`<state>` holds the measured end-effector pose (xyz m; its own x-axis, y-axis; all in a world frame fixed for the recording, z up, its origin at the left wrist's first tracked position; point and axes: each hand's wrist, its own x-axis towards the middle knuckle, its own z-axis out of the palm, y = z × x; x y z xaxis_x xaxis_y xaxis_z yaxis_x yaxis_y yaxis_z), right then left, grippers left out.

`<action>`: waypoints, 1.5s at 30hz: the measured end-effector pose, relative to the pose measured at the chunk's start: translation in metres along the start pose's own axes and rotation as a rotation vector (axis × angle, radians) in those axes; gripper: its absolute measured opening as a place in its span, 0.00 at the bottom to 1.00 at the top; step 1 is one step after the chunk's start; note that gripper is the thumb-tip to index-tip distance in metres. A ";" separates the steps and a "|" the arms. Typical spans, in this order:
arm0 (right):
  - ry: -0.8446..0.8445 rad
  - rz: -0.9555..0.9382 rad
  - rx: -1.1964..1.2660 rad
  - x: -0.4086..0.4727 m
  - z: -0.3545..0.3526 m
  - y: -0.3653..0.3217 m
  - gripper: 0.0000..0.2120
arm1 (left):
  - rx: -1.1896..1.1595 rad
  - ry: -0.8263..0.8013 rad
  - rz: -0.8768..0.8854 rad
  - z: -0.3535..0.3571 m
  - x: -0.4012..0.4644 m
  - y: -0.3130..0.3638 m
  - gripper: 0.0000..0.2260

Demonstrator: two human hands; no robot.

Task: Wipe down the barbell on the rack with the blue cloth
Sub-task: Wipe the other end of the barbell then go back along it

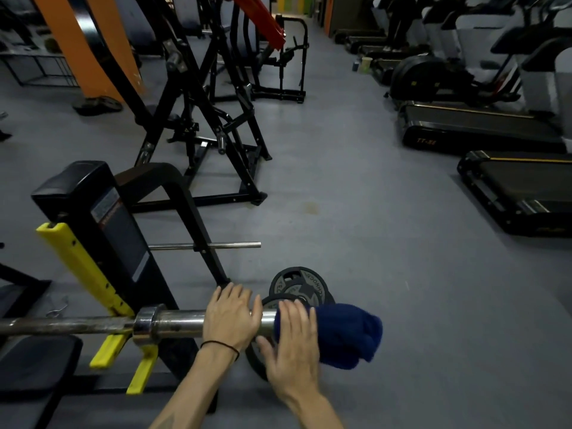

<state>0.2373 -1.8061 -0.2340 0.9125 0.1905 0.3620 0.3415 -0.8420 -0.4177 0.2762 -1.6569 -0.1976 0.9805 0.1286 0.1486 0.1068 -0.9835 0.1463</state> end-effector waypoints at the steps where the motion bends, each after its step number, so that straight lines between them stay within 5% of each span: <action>1: -0.040 -0.096 -0.021 0.001 -0.004 0.004 0.32 | -0.006 0.001 0.011 0.000 0.001 -0.002 0.25; 4: -0.089 -0.177 -0.091 0.007 -0.026 0.050 0.29 | -0.038 0.033 0.064 0.000 -0.006 -0.009 0.29; 7: 0.066 0.088 -0.037 0.012 -0.046 0.087 0.30 | -0.043 0.062 0.080 0.003 -0.026 -0.014 0.29; 10: 0.125 0.248 -0.035 0.016 -0.027 0.054 0.36 | -0.035 0.032 0.019 0.005 -0.028 -0.010 0.31; 13: -0.016 0.031 -0.036 0.003 0.002 0.001 0.37 | -0.024 -0.020 0.004 0.004 -0.015 -0.006 0.35; 17: -0.097 -0.180 -0.084 0.006 -0.014 0.037 0.31 | 0.025 -0.063 0.042 0.001 -0.007 -0.011 0.34; 20: 0.038 -0.038 -0.083 0.005 -0.037 0.076 0.31 | 0.011 -0.004 0.084 0.000 -0.020 -0.017 0.32; 23: 0.106 0.184 -0.003 0.005 -0.016 0.041 0.35 | 0.014 0.010 0.055 0.003 -0.026 -0.014 0.32; 26: 0.005 0.000 0.025 -0.004 0.007 -0.002 0.35 | 0.009 0.002 0.019 0.003 -0.010 -0.009 0.34; 29: -0.084 -0.184 -0.064 0.003 -0.008 0.026 0.32 | 0.003 -0.005 0.034 -0.002 0.000 -0.012 0.34; 33: 0.064 0.009 -0.026 0.000 -0.035 0.071 0.31 | -0.017 0.041 0.056 -0.001 -0.019 -0.020 0.32; 36: 0.087 0.162 0.046 -0.004 -0.012 0.030 0.35 | 0.003 -0.001 0.016 0.001 -0.020 -0.016 0.34; 41: -0.059 -0.161 -0.020 0.001 0.001 0.014 0.33 | 0.000 -0.042 0.024 -0.005 0.002 -0.014 0.35; 45: 0.057 0.008 -0.042 0.002 -0.030 0.072 0.31 | -0.005 0.002 0.090 -0.005 -0.013 -0.028 0.34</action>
<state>0.2572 -1.8819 -0.2383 0.9005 0.1562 0.4059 0.3238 -0.8638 -0.3860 0.2599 -1.6300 -0.1987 0.9857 0.0402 0.1637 0.0177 -0.9904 0.1368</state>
